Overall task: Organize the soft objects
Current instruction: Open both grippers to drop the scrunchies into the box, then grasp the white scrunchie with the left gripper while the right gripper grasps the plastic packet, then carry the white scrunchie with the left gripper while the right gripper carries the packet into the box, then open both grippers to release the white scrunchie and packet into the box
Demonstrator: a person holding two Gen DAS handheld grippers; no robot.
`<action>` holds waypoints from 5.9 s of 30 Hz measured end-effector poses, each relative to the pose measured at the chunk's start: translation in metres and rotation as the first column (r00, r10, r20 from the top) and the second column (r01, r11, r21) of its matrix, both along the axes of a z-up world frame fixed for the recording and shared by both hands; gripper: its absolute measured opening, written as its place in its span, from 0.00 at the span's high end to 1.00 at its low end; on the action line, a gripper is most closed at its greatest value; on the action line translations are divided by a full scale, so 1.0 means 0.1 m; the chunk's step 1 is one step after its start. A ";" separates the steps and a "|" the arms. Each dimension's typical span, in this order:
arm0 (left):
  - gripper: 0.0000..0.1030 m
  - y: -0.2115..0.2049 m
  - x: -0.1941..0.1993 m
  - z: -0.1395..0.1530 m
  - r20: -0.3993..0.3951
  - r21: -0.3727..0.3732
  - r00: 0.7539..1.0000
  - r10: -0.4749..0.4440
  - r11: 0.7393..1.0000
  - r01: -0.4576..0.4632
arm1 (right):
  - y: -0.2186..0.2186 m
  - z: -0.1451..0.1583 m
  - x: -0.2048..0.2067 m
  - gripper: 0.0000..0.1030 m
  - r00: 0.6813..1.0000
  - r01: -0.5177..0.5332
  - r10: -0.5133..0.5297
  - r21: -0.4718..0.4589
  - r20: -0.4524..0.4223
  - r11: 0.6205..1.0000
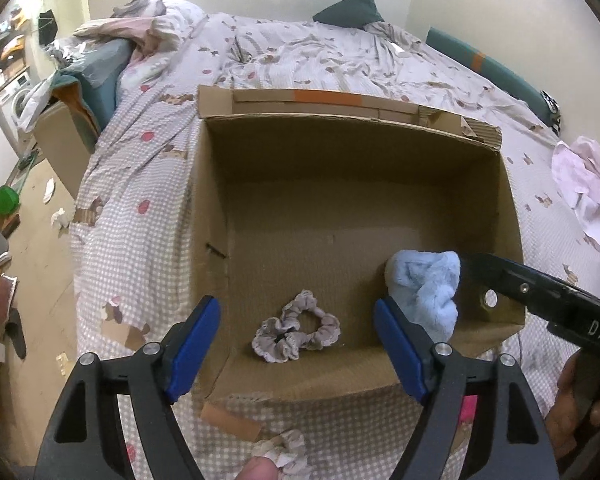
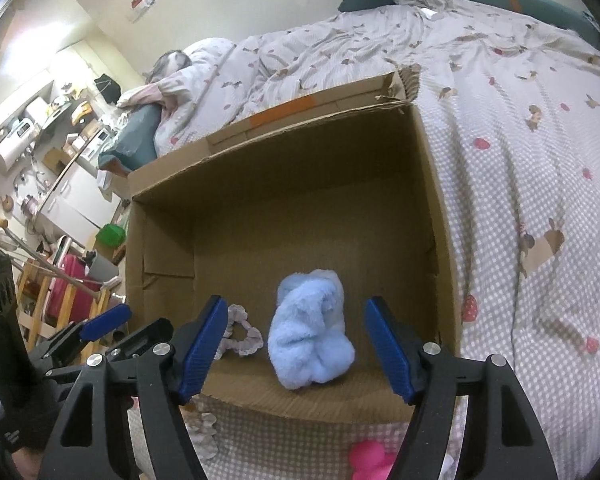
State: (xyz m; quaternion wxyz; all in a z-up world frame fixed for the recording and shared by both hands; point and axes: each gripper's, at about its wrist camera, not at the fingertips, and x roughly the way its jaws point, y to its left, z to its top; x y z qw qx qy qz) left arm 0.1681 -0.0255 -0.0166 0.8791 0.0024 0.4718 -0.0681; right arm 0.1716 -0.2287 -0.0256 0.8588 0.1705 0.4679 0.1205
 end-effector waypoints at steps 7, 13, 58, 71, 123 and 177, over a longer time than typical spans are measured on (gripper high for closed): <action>0.25 0.20 -0.19 0.19 0.006 -0.009 0.999 0.042 0.999 -0.041 | -0.04 0.10 -0.21 0.27 1.000 0.003 -0.003 -0.037 -0.002 0.999; 0.25 0.45 -0.45 0.20 -0.022 0.014 0.994 0.104 0.994 -0.104 | -0.11 0.16 -0.49 0.27 1.000 0.020 -0.021 -0.084 -0.011 0.996; 0.85 0.21 -1.07 -0.16 -0.319 -0.109 0.948 -0.017 0.994 -0.019 | -0.71 -0.28 -1.08 0.27 0.949 0.176 -0.150 0.072 -0.279 0.982; 0.85 0.30 -1.02 -0.21 -0.254 -0.046 0.967 0.020 0.998 -0.033 | -0.21 -0.64 -1.02 0.27 0.914 0.083 -0.103 -0.067 -0.392 0.994; 0.85 0.12 -0.09 0.27 -0.088 0.002 0.996 0.006 1.000 -0.006 | -0.31 0.27 -0.36 0.79 0.999 0.006 -0.005 0.011 -0.033 1.000; 0.06 0.00 -0.01 -0.03 -0.039 -0.104 0.998 -0.043 0.994 0.038 | -0.16 -0.18 -0.14 0.24 0.991 0.000 -0.007 -0.051 -0.132 0.999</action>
